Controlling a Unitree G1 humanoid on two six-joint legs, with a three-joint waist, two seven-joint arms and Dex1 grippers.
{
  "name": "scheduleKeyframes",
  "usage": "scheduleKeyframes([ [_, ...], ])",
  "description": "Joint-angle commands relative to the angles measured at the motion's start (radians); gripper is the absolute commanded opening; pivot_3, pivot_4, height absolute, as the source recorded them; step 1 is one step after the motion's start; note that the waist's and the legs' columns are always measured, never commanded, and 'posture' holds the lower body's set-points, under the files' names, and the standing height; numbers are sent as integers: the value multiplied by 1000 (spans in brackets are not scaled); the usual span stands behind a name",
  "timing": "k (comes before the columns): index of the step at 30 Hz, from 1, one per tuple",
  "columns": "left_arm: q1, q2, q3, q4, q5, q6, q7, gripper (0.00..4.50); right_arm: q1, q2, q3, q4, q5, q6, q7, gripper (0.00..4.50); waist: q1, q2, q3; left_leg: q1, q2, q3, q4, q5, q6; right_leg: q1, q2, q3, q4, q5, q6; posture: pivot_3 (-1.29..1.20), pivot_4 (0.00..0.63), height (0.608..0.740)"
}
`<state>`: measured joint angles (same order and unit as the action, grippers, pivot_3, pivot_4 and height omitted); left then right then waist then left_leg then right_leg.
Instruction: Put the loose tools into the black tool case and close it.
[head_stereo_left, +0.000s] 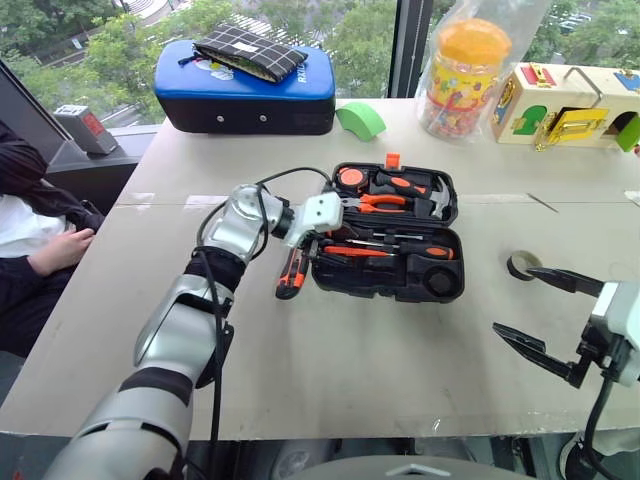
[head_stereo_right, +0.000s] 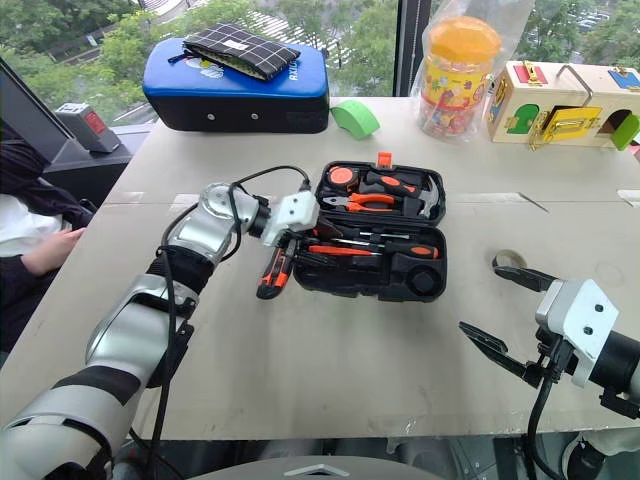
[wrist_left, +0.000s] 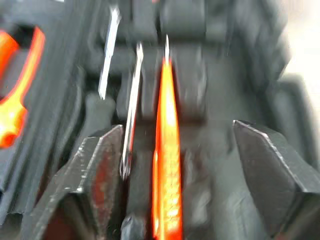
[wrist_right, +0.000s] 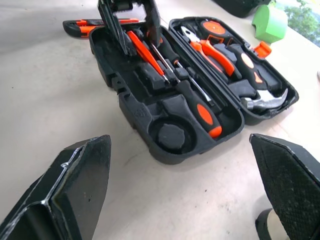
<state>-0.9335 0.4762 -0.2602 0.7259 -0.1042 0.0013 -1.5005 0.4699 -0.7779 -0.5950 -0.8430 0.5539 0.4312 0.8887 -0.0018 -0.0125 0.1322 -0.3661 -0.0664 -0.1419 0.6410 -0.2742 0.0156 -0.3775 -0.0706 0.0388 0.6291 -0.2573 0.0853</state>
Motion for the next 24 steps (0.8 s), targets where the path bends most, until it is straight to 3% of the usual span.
scheduleKeyframes([
  [1,47,25,76,-109,-90,160,-6,2505,-13,7,9,-18,-2,-15,-21,4500,-7,0,0,0,0,0,0,0,0,0,0,0,0,0,0,0,150,740],
  [3,80,16,92,-150,-97,210,40,1785,-25,7,23,-15,-4,-14,-29,4500,-10,1,0,1,0,0,0,0,0,0,0,0,1,0,0,0,150,740],
  [6,122,2,100,-238,-94,276,119,330,-33,8,38,-11,-5,-14,-35,4500,-7,0,0,0,0,0,1,0,0,0,0,0,1,0,0,0,150,740],
  [7,140,0,96,-269,-90,302,141,69,-35,8,41,-9,-5,-15,-36,4500,-6,0,0,0,0,-1,2,0,0,0,0,0,1,0,0,0,150,740],
  [15,245,-13,62,-404,-64,357,256,69,-44,8,61,-6,-12,-17,-42,4500,-3,0,0,0,0,0,2,0,0,0,0,1,2,0,0,0,150,740],
  [24,216,-67,63,-273,-15,305,380,69,-38,10,67,-11,-18,-11,-51,4500,19,0,0,1,0,0,3,0,0,0,-1,1,2,0,0,0,150,740],
])
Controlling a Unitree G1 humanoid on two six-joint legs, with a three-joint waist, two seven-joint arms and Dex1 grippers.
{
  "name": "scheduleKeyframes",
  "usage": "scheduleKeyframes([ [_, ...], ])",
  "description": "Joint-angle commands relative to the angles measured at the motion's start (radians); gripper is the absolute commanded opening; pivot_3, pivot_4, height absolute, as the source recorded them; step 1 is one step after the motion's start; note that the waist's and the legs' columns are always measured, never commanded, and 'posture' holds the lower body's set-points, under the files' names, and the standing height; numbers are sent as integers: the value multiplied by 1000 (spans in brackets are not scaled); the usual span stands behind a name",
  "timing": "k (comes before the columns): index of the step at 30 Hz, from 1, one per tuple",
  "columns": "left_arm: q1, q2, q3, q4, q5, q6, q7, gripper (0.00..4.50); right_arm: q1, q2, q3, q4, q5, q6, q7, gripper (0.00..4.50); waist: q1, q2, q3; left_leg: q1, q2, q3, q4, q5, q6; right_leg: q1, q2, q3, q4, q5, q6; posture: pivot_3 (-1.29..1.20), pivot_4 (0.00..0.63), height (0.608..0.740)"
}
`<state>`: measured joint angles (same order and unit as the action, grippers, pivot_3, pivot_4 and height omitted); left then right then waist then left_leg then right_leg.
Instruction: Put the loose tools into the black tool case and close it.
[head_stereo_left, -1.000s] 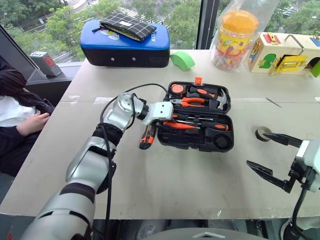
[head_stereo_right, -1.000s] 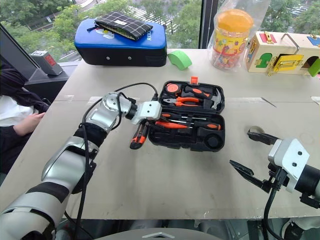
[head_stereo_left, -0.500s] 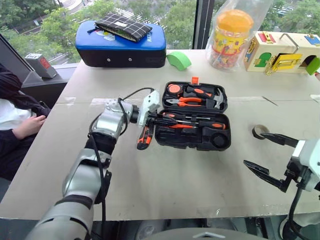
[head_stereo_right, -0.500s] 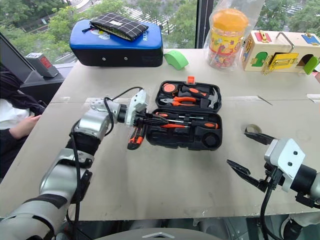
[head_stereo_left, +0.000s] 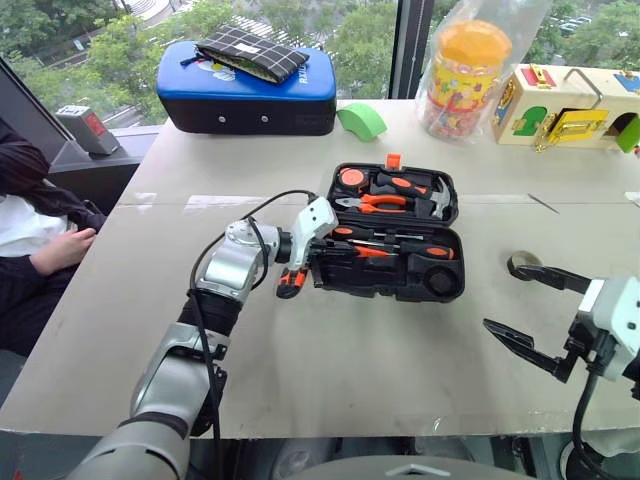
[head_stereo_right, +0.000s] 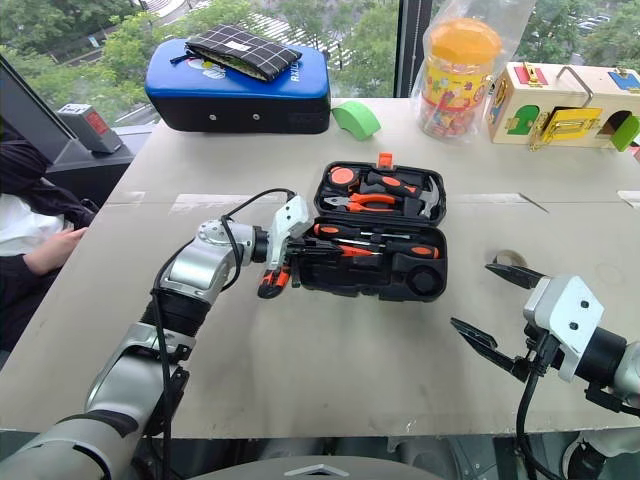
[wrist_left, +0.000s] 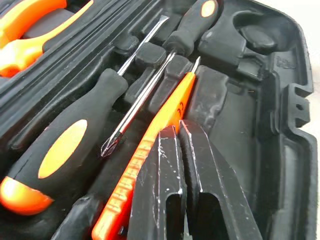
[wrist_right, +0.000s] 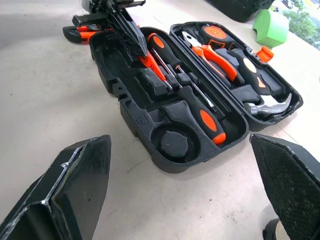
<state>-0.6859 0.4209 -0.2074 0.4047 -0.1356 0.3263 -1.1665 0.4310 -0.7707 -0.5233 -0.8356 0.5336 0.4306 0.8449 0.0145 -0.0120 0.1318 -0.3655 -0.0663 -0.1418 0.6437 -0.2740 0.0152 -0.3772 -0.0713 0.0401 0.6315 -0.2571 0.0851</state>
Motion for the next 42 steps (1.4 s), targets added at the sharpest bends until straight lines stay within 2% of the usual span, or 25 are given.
scheduleKeyframes([
  [1,-37,-16,12,62,14,-23,48,69,2,3,-3,-19,3,-9,-8,4500,3,0,0,0,0,0,0,0,0,0,0,0,0,0,0,0,150,740],
  [7,-59,-34,32,107,-26,80,44,69,16,8,-5,-26,3,-10,-11,4500,0,0,0,0,0,0,2,0,0,1,0,0,2,0,0,0,150,740],
  [14,-4,-11,-40,109,64,-60,44,69,24,14,3,-26,-3,-16,-15,4500,0,1,-2,1,0,1,2,0,0,1,0,1,2,0,0,0,150,740],
  [18,15,-19,53,67,-15,-15,74,69,22,18,14,-28,-4,-17,-16,4500,-1,2,-3,2,0,1,2,0,0,1,0,2,2,0,0,0,150,740],
  [23,20,-11,305,-88,-248,249,194,69,11,22,34,-15,-7,-27,-12,4500,-4,0,-1,1,0,1,2,0,0,-1,0,1,2,0,0,0,150,740],
  [25,48,17,374,-177,-285,323,265,69,-3,22,49,-4,-8,-31,-9,4500,-3,0,-1,0,1,0,2,0,0,-1,0,0,2,0,0,0,150,740],
  [28,166,65,385,-348,-270,393,343,866,-33,20,79,17,-12,-37,-4,4500,-9,1,-2,1,1,1,1,2,-4,-1,0,1,2,0,0,0,150,740],
  [31,313,61,374,-583,-235,463,491,2342,-69,12,107,46,-11,-44,8,4500,-7,2,-3,3,1,3,-3,2,-4,-1,-1,5,0,0,0,0,150,740],
  [33,362,45,361,-663,-199,491,583,3374,-84,6,116,60,-10,-47,16,4500,6,0,-2,2,1,3,-3,2,-4,-1,-2,4,0,0,0,0,150,740],
  [36,405,37,332,-739,-173,524,654,4367,-101,-2,124,74,-9,-47,27,4500,21,0,-1,1,1,1,-3,1,-2,-1,-2,2,0,0,0,0,150,740],
  [42,495,24,262,-845,-145,586,749,4367,-115,-17,116,88,-2,-43,48,4500,22,0,-2,2,1,3,-3,1,-2,0,-2,4,-1,0,-1,0,150,740],
])
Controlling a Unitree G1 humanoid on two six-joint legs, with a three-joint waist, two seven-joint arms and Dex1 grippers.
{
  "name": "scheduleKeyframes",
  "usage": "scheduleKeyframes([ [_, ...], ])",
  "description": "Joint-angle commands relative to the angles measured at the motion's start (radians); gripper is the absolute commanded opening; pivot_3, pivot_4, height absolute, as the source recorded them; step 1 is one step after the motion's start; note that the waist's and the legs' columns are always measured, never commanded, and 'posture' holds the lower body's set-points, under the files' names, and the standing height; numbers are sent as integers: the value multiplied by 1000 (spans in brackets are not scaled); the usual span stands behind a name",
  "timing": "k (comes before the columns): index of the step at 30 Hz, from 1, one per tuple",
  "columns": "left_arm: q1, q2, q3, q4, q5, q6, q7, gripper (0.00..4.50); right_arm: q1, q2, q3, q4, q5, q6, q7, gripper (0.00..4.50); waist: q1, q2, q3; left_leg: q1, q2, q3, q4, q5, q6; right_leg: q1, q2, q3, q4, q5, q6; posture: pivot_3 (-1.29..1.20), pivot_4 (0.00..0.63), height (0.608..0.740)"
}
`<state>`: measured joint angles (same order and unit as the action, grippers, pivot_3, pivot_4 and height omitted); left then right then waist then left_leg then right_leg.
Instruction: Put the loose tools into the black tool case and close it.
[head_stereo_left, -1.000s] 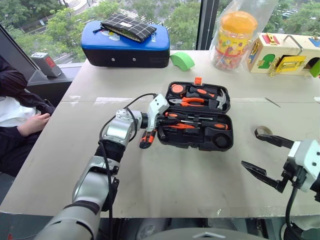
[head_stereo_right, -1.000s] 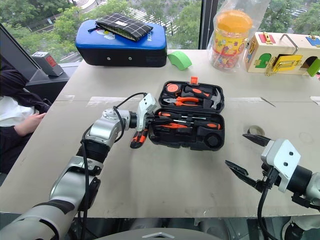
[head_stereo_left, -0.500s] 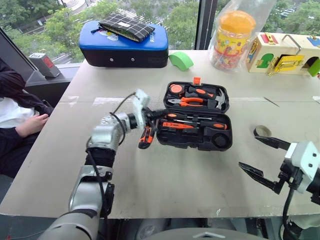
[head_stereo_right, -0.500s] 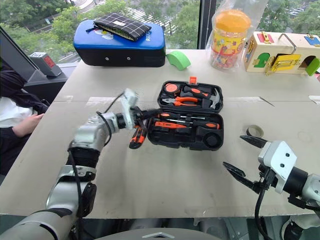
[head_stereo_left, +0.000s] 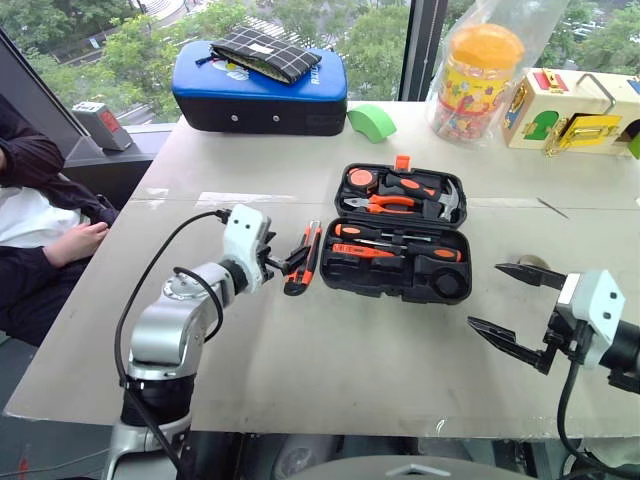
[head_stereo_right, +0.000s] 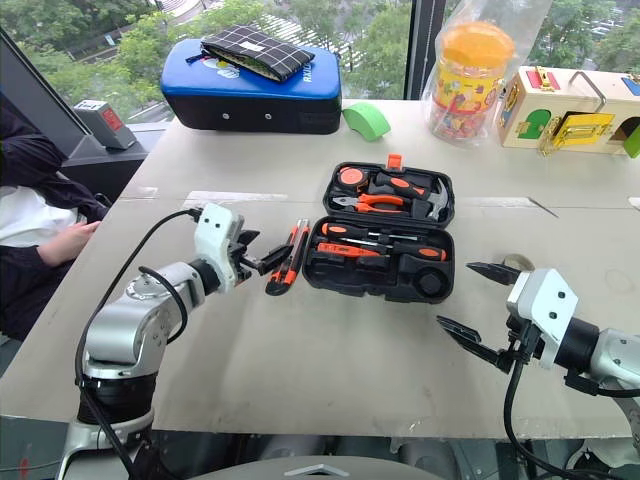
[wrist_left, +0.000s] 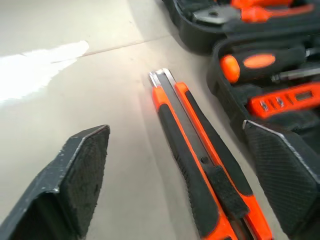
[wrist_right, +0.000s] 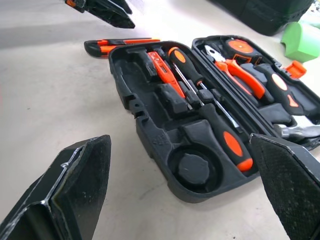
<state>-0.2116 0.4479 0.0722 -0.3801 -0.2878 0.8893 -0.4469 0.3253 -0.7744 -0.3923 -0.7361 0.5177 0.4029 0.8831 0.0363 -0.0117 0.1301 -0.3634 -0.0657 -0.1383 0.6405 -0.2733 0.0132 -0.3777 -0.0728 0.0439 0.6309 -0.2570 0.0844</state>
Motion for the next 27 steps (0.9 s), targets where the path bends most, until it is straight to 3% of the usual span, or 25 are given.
scheduleKeyframes([
  [1,29,-4,-32,-70,9,36,37,4367,-10,-17,-17,-10,16,-14,13,4500,0,0,0,0,0,0,0,0,0,0,0,0,0,0,0,0,150,740],
  [8,52,-17,-111,-42,47,51,96,4367,4,-31,-38,-26,27,1,18,4500,1,0,0,0,0,0,-1,0,0,0,0,0,-2,0,0,0,150,740],
  [13,73,-39,-98,9,36,-31,70,2780,19,-34,-50,-38,34,8,14,4500,3,2,-1,0,0,0,-1,0,0,0,0,0,-2,0,0,0,150,740],
  [15,79,-34,-77,15,27,-73,50,1712,22,-35,-55,-41,38,11,11,4500,3,2,-1,0,0,0,-1,0,0,0,0,0,-2,0,0,0,150,740],
  [21,-50,97,43,100,-122,-286,-267,1685,58,-18,-103,-43,62,-15,27,4500,4,1,0,-2,0,-1,-2,1,-1,-1,0,-2,-3,0,0,0,150,740],
  [27,-279,219,-169,262,-114,-453,-723,1685,70,-42,-209,-21,122,-17,91,4500,-1,2,0,-2,-1,0,-2,1,-1,1,-1,-2,-5,0,0,0,150,740],
])
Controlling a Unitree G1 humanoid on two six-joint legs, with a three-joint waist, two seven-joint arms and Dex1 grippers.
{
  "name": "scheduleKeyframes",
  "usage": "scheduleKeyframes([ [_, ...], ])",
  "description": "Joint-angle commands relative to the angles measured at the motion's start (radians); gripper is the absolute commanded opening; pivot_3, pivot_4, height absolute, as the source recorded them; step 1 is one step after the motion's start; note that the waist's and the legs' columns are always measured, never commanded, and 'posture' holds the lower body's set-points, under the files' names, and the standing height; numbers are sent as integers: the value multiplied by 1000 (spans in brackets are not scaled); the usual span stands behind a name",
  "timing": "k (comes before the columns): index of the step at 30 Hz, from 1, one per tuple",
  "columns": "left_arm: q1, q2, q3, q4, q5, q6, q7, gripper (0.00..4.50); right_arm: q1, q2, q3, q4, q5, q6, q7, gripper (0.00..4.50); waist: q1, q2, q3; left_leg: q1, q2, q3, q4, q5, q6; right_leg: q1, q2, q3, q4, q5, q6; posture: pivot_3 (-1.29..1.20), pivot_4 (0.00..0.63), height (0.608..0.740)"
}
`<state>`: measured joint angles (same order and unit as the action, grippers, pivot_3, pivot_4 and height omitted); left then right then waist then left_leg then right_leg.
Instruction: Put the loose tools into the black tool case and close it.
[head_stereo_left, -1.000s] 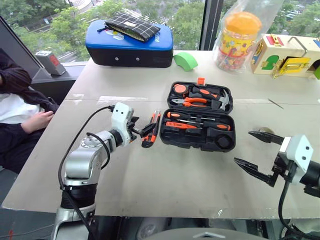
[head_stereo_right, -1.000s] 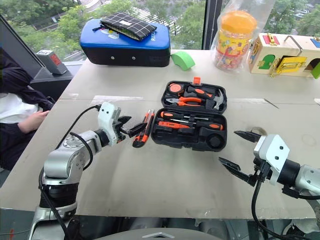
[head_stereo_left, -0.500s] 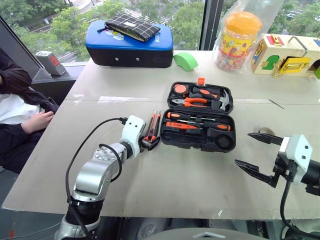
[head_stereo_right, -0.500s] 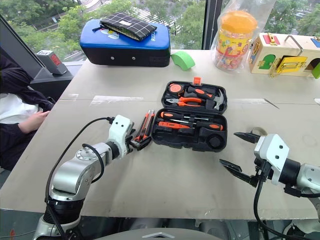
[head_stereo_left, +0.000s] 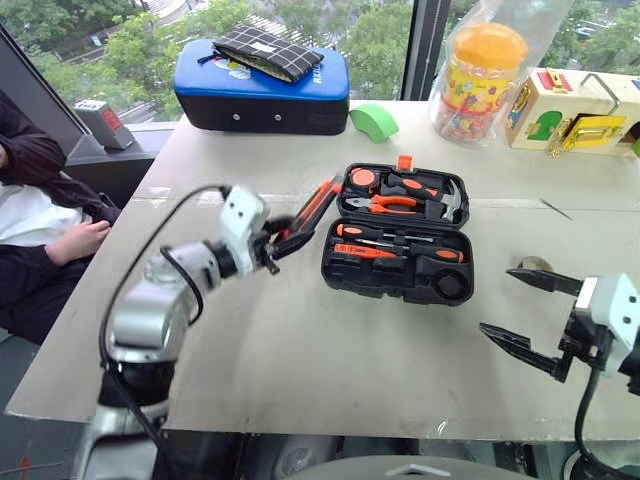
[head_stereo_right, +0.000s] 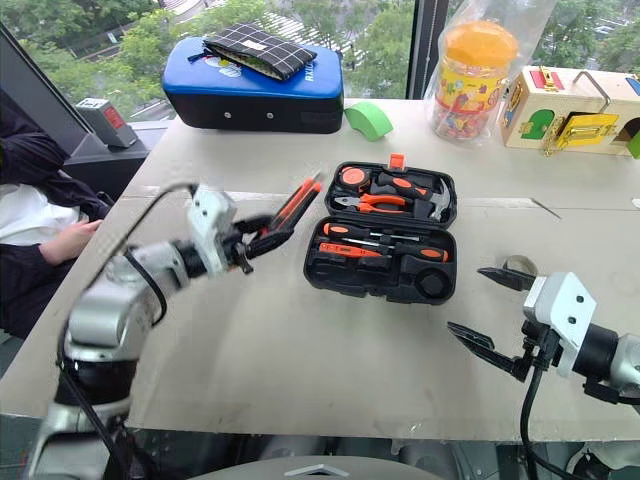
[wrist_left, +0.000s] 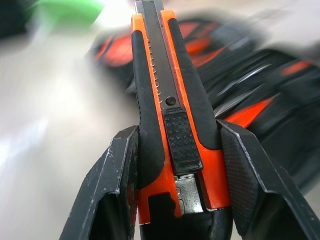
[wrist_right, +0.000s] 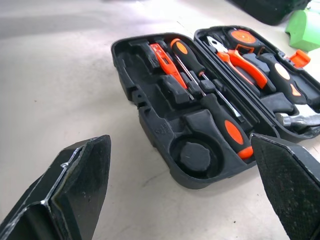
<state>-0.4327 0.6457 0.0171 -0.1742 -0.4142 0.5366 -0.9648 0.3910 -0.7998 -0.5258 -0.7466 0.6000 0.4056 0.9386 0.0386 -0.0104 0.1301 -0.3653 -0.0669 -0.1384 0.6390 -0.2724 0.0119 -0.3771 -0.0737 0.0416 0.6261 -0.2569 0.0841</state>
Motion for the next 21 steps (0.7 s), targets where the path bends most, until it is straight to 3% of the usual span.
scheduleKeyframes([
  [1,-91,22,-160,100,42,-150,-259,1685,7,-21,-88,-6,41,-21,46,4500,-4,0,0,0,0,1,0,0,0,0,0,1,0,0,0,0,150,740],
  [5,-226,-38,-336,335,193,-358,-386,1685,25,-35,-134,-14,40,-11,60,4500,-20,0,0,1,1,0,-1,0,0,0,1,1,0,0,0,0,150,740],
  [9,-315,-98,-421,510,300,-517,-424,1685,64,-25,-166,-51,44,3,53,4500,-24,-1,1,0,1,0,-1,-2,4,0,1,0,0,0,0,0,150,740],
  [16,-396,-141,-459,681,388,-657,-468,1685,141,11,-196,-118,46,11,20,4500,-26,-1,1,1,1,0,-1,-2,4,0,2,0,0,0,1,0,150,740],
  [21,-414,-132,-445,718,392,-659,-512,1685,178,34,-202,-143,41,9,4,4500,-26,-1,1,0,1,0,1,-2,5,0,2,0,1,0,1,0,150,740],
])
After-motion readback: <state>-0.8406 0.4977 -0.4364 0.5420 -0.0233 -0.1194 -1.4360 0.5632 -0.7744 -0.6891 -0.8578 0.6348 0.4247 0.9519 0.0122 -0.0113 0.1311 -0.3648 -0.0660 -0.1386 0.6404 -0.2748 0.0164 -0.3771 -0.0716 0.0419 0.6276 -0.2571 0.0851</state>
